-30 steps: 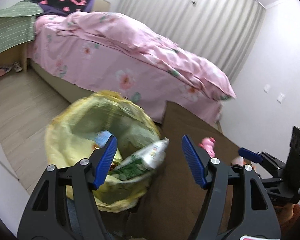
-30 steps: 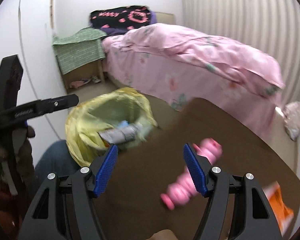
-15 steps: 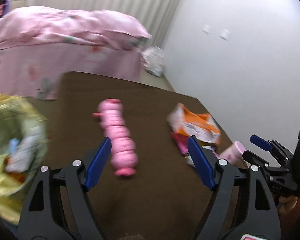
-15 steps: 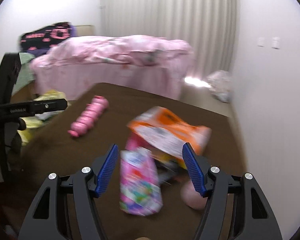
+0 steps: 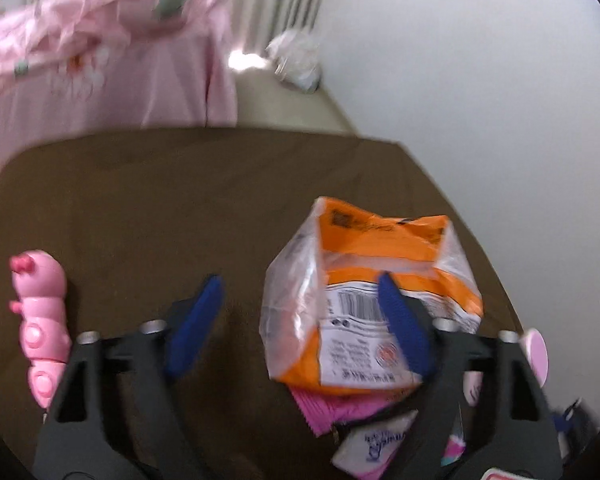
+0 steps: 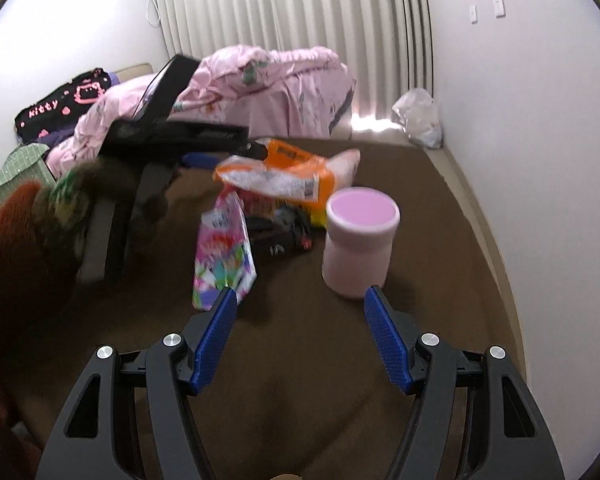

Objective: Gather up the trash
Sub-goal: 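Reach both grippers toward the orange bag and pink wrapper on the table, then grasp the orange snack bag with the left gripper while the right gripper grasps the colourful wrapper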

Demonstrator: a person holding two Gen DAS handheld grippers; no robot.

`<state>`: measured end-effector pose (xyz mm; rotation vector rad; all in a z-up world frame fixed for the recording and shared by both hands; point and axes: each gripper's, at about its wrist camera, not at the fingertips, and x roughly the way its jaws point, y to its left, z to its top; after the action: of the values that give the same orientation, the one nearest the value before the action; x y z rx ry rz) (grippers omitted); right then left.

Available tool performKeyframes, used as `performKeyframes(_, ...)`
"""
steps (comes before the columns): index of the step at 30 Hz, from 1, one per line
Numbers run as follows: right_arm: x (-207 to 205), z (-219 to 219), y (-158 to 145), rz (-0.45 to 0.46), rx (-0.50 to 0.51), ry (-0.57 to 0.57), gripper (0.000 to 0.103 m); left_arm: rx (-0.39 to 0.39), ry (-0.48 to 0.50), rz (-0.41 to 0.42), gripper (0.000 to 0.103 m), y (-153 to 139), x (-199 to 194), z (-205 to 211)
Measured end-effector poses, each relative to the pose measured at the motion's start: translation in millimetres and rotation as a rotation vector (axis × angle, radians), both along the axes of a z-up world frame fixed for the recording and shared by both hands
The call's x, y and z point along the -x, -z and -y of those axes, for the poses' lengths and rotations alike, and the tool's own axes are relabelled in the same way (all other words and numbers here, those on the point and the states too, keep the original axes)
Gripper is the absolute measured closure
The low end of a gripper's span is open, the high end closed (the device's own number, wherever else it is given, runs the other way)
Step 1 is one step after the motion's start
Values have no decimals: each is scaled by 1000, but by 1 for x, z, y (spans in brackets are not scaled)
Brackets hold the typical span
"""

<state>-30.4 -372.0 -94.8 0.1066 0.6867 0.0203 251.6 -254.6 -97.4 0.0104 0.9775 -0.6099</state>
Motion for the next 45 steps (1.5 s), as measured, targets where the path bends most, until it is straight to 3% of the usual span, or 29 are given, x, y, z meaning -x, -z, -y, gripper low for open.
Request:
performKeyframes(3, 0, 0, 1, -1, -9, -6, 40, 19, -19, -85, 58, 8, -5, -11)
performKeyframes(4, 0, 0, 1, 0, -8, -2, 40, 22, -19, -90, 74, 9, -3, -16)
performKeyframes(5, -1, 0, 1, -2, -6, -1, 40, 37, -18, -96, 76, 9, 1, -23)
performKeyframes(10, -9, -11, 2, -23, 8, -22, 40, 74, -65, -39, 76, -7, 34, -69)
performKeyframes(19, -27, -30, -4, -40, 58, -93, 40, 6, -212, 57, 76, -26, 112, -139)
performKeyframes(25, -33, -32, -11, -65, -19, -172, 40, -26, -247, 71, 75, -28, 148, -171)
performKeyframes(29, -23, -39, -23, -54, -6, -257, 40, 0, -216, 57, 71, -32, 160, -183)
performKeyframes(32, -21, -37, -26, -42, -16, -255, 40, 38, -189, 79, 60, -36, 167, -187)
performKeyframes(38, -49, -45, -2, -127, -111, -262, 40, 42, -197, 152, 49, -49, 165, -187)
performKeyframes(45, -40, -74, 19, -240, 72, -320, 40, 41, -188, 145, 48, -48, 161, -188)
